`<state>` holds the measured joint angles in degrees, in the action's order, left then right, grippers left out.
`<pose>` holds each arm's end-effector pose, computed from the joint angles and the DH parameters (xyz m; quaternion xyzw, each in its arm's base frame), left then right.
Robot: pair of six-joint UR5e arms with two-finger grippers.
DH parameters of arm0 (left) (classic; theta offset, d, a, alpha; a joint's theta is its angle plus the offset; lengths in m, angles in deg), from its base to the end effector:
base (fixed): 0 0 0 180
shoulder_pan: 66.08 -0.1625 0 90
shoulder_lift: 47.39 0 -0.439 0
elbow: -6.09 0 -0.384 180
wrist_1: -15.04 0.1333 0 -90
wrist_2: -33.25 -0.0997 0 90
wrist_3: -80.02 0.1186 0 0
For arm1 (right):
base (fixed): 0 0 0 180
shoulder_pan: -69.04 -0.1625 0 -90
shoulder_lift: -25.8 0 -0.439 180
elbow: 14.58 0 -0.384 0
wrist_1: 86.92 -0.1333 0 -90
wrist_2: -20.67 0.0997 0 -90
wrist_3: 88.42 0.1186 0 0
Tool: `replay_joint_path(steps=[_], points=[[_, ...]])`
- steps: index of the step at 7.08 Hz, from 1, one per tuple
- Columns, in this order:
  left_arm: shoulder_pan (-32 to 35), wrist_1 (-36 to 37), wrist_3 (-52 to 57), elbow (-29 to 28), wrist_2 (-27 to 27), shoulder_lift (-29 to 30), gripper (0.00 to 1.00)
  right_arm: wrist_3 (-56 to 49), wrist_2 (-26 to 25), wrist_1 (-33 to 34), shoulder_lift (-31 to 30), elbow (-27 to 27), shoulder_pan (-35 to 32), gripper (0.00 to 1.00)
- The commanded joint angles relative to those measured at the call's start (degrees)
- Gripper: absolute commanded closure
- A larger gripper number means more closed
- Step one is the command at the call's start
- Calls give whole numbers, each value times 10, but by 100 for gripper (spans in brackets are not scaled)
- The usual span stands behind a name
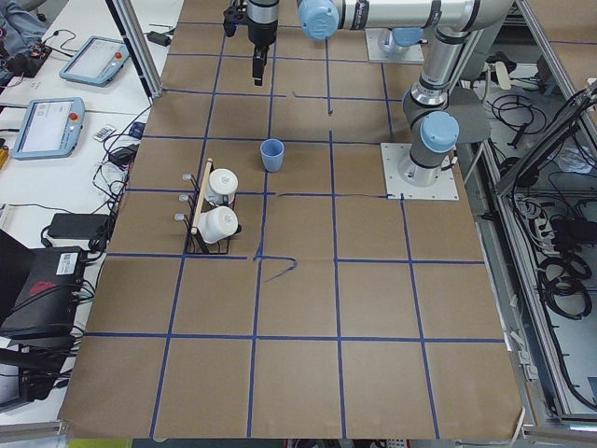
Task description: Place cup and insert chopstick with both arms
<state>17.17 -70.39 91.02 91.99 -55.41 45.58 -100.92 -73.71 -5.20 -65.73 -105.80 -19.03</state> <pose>-0.0743 -0.5301 0.5004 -0.0376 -0.9980 0.0509 0.0039 0.1089 -0.4585 0.4725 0.0945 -0.9924 -0.0737 0.0291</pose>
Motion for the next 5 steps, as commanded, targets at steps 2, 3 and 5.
replay_joint_path(steps=[2, 3, 5], points=[[8, 0, -64, -6, -3, 5, 0, 1, -1, -1, 0, 0, 0, 0], [16, 0, -119, -11, 2, 9, 0, 1, -3, -1, 0, 0, 0, 0], [53, 0, -133, -7, -16, 10, 0, 1, -5, -5, 1, -1, 0, 0]])
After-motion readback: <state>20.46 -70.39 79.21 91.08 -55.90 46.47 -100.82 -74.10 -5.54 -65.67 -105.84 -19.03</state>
